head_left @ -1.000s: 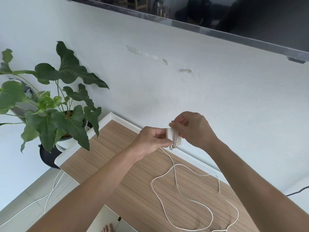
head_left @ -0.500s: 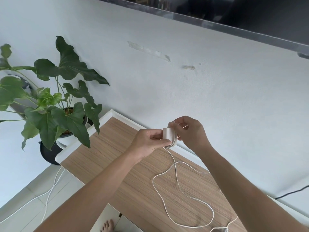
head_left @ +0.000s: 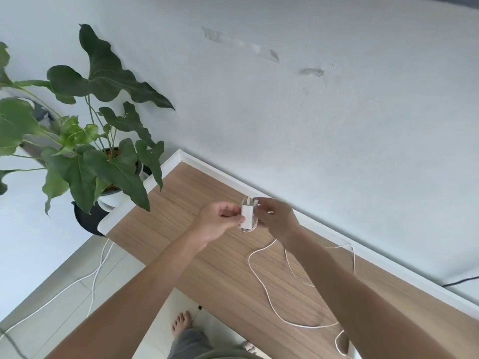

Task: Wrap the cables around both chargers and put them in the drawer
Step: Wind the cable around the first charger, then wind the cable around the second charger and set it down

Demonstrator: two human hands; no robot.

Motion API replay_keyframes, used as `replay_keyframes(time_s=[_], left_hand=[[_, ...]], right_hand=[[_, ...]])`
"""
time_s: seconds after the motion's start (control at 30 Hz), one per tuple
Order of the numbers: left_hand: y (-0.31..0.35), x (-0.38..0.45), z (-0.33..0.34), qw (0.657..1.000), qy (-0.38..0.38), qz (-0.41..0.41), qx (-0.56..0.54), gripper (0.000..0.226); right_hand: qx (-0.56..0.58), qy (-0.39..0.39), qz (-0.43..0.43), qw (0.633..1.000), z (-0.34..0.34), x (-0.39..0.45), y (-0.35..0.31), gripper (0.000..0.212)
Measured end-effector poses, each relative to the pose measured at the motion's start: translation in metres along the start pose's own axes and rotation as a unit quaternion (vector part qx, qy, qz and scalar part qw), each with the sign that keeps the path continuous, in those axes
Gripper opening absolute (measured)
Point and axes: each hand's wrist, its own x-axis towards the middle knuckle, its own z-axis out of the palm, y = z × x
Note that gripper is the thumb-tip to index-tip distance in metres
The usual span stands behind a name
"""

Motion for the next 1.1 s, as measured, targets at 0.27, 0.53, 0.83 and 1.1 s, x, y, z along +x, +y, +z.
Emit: replay_keyframes(time_s=[0.27, 0.53, 0.83, 1.1], left_hand=[[-0.092, -0.001, -0.005, 0.993, -0.004, -0.108, 0.043, 0.023], [-0.146, -0.019, -0.010, 0.983, -0.014, -0.173, 0.059, 0.017], [-0.157, -0.021, -0.008, 0.980, -0.031, -0.174, 0.090, 0.015], [-0.153, -0.014, -0.005, 0.976, -0.022, -0.169, 0.135, 0.012]], right_hand=[[0.056, -0.016, 0.129, 0.990, 0.067, -0.005, 0.093, 0.030], [0.074, -0.008, 0.197, 0.978, 0.109, -0.020, 0.143, 0.030], [0.017, -0.014, 0.206, 0.978, 0.114, -0.035, 0.134, 0.028], [0.024, -0.022, 0.185, 0.982, 0.100, -0.042, 0.129, 0.031]])
